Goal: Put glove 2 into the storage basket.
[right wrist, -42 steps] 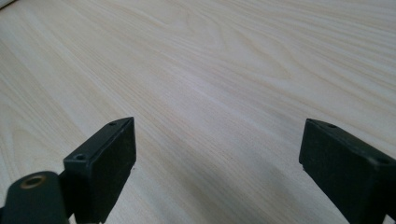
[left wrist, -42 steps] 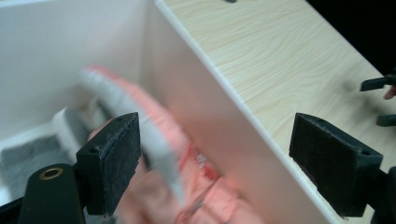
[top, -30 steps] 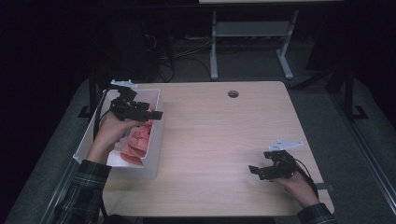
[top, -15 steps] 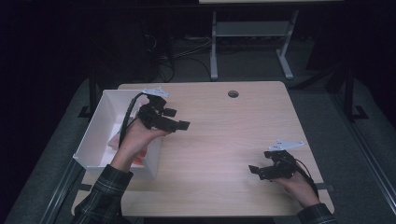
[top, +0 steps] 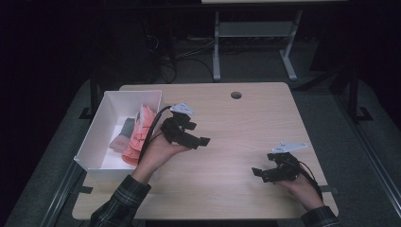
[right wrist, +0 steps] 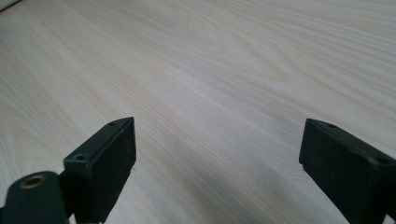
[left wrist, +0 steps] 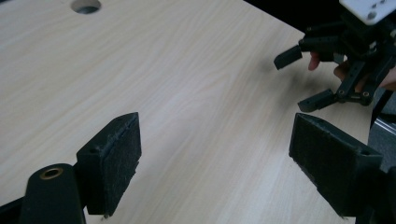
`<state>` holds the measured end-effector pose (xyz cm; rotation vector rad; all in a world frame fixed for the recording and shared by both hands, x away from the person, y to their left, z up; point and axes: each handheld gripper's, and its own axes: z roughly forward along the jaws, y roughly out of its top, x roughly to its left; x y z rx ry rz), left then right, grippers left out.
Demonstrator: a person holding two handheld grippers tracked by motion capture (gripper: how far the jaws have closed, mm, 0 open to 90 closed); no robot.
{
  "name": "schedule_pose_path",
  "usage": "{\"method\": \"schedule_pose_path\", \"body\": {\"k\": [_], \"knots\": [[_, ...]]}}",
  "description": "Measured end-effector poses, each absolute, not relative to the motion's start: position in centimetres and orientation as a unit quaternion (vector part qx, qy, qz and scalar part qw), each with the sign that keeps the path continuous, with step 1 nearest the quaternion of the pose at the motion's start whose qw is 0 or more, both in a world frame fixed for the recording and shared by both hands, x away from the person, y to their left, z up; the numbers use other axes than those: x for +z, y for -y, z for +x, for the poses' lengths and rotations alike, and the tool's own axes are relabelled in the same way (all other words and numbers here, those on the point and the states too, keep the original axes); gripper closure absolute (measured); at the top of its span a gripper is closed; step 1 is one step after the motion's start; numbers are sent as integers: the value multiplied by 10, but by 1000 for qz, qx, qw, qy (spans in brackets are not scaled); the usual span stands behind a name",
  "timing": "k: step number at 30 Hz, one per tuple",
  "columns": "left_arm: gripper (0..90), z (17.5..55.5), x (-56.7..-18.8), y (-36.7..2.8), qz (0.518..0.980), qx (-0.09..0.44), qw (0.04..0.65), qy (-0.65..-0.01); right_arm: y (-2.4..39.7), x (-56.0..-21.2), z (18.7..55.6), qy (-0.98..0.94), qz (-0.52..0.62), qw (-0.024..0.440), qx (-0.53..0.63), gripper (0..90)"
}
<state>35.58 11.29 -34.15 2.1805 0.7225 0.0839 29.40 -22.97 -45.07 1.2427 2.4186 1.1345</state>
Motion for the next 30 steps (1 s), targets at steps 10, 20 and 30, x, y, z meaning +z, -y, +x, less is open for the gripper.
{"method": "schedule_pose_path", "body": {"k": [10,20,30], "knots": [[163,343,-374,-88,879,24,400,-257,230,-451,294,-817,418,98,384,106],[160,333,-405,-77,891,35,387,-233,229,-451,294,-818,417,100,384,106],[156,331,-438,-79,889,42,391,-232,227,-453,294,-821,413,101,381,106]]}}
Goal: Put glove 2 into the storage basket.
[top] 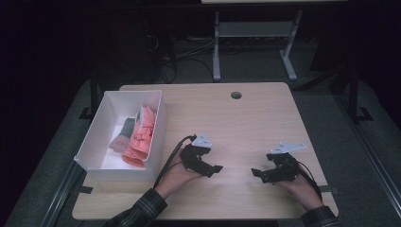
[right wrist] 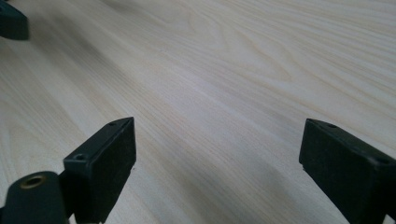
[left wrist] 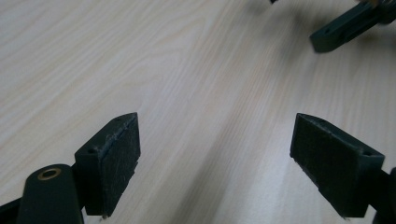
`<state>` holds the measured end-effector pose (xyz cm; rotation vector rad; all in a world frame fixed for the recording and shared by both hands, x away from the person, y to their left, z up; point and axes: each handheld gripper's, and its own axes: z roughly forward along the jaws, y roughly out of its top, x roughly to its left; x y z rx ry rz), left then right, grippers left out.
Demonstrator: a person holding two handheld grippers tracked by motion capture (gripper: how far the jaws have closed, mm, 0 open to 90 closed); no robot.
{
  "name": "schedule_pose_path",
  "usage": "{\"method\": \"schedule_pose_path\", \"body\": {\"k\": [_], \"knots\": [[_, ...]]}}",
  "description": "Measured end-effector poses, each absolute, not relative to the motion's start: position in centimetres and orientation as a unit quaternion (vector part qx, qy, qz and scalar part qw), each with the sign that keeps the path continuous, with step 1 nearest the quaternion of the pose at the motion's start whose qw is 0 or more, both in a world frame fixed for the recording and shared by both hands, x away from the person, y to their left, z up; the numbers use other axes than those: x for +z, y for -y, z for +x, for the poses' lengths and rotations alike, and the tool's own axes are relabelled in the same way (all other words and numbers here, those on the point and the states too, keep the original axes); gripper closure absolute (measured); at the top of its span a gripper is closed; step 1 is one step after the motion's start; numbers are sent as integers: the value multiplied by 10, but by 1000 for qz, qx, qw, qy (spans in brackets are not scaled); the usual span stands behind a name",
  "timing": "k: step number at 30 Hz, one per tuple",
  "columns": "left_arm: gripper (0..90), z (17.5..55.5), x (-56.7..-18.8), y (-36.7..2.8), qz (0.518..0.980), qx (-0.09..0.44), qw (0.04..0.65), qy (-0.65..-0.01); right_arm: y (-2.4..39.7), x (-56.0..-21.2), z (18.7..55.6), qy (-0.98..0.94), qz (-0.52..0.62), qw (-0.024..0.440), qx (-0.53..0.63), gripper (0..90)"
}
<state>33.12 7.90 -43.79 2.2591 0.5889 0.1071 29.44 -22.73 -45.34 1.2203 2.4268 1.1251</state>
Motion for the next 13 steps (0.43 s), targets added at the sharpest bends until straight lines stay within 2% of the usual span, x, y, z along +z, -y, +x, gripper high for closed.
{"method": "schedule_pose_path", "body": {"k": [13], "knots": [[149,329,-451,-73,907,38,358,-217,224,-453,294,-824,410,99,378,106]]}}
